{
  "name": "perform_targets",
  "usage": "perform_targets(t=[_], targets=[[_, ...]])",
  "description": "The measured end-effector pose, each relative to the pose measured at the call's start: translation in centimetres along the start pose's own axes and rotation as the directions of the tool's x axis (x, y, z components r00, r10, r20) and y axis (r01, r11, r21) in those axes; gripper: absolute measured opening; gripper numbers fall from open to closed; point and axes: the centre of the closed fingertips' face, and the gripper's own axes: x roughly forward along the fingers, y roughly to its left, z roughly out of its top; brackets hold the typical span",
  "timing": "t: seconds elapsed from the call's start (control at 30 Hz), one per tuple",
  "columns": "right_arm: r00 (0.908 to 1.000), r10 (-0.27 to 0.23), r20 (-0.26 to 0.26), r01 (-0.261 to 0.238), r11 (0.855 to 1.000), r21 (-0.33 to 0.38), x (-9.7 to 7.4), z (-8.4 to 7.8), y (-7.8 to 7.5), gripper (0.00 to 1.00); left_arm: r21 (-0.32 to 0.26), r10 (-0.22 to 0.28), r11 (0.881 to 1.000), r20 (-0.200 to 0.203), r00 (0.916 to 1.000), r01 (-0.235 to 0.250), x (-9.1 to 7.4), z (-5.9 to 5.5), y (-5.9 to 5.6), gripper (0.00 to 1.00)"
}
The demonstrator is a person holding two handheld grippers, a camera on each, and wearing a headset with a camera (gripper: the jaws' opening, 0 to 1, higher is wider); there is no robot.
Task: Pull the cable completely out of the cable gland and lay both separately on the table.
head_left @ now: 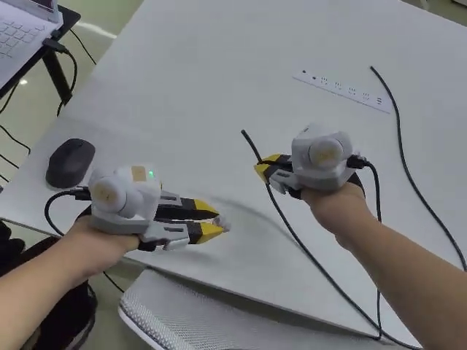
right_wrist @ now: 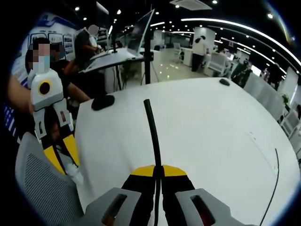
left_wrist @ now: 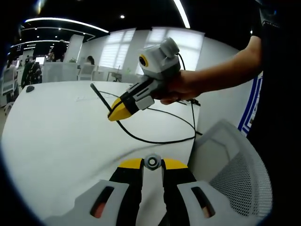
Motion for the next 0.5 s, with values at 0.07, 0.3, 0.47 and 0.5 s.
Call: perform_targets(t=[0.07,0.3,0.47,0.5], targets=[[0.9997,0.023,-0.011,-0.024,1.000,-0.007,0.9,-0.1,0.5,0.00,-0.011,0.005,1.000,-0.004,1.0000,-0.005,-0.1,-0.6,0.6,0.15],[0.9954,0.067,-0.068,-0.074,0.993,-0.094,3.7,-1.0,2.9,0.00,-0.049,0.027,0.998,-0.006,0.9996,-0.028,-0.3,-2.2,2.2,0.15],[0.9888,0.104,-0.107,-0.119,0.983,-0.140,5.6,-1.8,4.6,0.00,-0.071,0.045,0.996,-0.010,0.9989,-0.046,-0.3,-3.2,3.3,0.15],[0.9878,0.108,-0.113,-0.124,0.981,-0.146,5.8,-2.0,4.7,0.00,-0.071,0.046,0.996,-0.012,0.9989,-0.046,-0.2,-3.4,3.5,0.15]])
